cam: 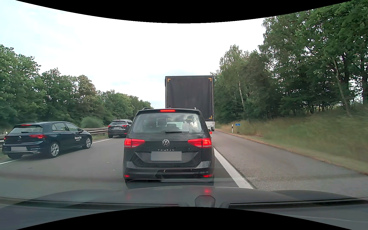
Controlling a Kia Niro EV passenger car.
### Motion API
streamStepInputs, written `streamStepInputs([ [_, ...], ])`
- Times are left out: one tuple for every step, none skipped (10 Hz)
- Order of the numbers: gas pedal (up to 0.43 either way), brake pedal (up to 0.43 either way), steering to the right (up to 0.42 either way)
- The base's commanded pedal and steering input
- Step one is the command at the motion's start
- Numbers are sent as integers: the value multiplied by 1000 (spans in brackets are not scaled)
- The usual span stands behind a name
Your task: Follow the waypoints while adhering to traffic rules and regulations
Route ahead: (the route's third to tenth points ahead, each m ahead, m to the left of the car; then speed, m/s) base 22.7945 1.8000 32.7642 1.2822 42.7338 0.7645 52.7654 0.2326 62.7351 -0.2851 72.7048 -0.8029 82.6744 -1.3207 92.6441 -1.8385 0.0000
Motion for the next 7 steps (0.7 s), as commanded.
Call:
streamStepInputs([
  [0, 244, 0],
  [0, 244, 0],
  [0, 244, 0],
  [0, 244, 0],
  [0, 244, 0],
  [0, 244, 0],
  [0, 244, 0],
])
